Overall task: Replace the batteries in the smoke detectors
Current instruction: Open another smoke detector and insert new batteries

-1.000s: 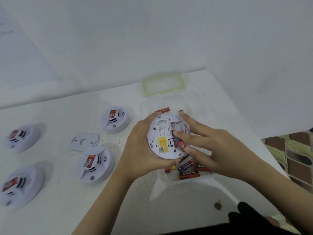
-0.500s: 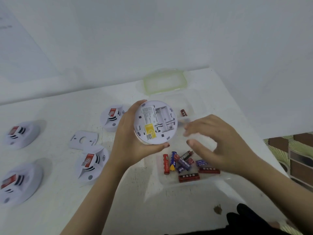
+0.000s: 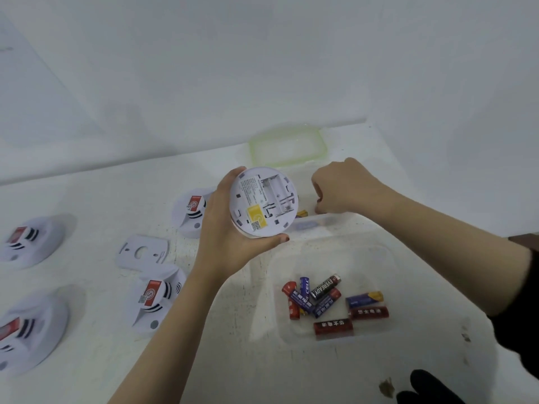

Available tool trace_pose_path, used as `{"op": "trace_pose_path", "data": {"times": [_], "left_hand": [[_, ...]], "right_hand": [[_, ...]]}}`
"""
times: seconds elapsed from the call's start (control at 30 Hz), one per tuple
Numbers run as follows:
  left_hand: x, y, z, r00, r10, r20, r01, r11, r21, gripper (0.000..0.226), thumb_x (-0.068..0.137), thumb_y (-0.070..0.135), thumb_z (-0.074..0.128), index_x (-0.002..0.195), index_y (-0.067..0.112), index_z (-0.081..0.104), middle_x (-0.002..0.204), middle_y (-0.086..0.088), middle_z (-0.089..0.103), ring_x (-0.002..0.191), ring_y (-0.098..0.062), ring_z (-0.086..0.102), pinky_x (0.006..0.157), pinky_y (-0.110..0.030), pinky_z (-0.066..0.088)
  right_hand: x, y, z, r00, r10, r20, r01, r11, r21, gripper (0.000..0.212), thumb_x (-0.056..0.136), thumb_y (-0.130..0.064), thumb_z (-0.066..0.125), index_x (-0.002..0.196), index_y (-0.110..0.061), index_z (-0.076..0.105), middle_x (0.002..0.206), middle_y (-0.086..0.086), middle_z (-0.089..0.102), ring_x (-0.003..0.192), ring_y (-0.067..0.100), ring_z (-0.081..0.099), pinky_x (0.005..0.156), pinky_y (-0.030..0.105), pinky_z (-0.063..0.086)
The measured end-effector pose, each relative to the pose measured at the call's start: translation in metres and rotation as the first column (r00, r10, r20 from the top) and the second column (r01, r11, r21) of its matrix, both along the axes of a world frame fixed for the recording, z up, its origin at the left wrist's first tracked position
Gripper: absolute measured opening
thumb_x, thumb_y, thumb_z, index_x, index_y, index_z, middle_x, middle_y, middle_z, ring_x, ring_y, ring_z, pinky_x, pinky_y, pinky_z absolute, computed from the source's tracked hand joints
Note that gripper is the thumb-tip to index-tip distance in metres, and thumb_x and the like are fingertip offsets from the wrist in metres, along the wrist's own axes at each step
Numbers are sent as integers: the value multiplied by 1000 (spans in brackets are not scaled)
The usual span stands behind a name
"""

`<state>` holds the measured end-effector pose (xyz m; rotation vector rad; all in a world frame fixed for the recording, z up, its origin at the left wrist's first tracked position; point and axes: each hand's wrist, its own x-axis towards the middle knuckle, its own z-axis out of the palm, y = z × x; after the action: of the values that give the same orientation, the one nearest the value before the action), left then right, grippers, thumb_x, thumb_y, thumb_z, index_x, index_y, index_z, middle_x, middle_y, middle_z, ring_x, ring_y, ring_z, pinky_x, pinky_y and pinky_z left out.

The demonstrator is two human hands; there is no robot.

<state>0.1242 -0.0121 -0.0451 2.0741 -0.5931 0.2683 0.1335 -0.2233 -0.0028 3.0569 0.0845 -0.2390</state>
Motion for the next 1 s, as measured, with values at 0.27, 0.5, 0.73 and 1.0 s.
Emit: {"op": "trace_pose_path", "data": {"times": [0.27,0.5,0.73,1.0], "left_hand": [[4,6,-3,1000,-6,6,6,1000,-18,103,50,58,80,137,29,32,131,25,43,123,-2,47,102,-36,46],[5,7,-4,1000,-1,-31,0,999,-41,103,50,57,82,137,30,34,134,7,50,125,-12,49,101,-45,47],[0,4,-1,998,-28,-57,24,997,-74,104,50,56,84,138,28,36,133,9,51,125,-12,50,102,-47,46],[-9,3,6,998,-66,-23,64,997,-51,100,49,57,83,135,39,35,129,27,48,124,-8,50,101,-42,47]], "right_hand": [[0,-4,4,994,-100,35,70,865,498,22,90,-23,47,91,-26,69,80,-20,63,63,1,54,66,17,37],[-20,1,22,979,-188,77,-37,208,977,11,85,-7,67,88,-6,56,64,-10,67,56,9,61,61,18,47],[-31,8,26,965,-155,209,-162,271,949,15,84,-7,68,95,-18,72,83,3,69,67,11,60,73,23,51],[-44,20,29,908,-52,416,-321,552,769,21,80,-11,65,97,-20,56,82,-8,65,69,9,58,67,14,44]]}}
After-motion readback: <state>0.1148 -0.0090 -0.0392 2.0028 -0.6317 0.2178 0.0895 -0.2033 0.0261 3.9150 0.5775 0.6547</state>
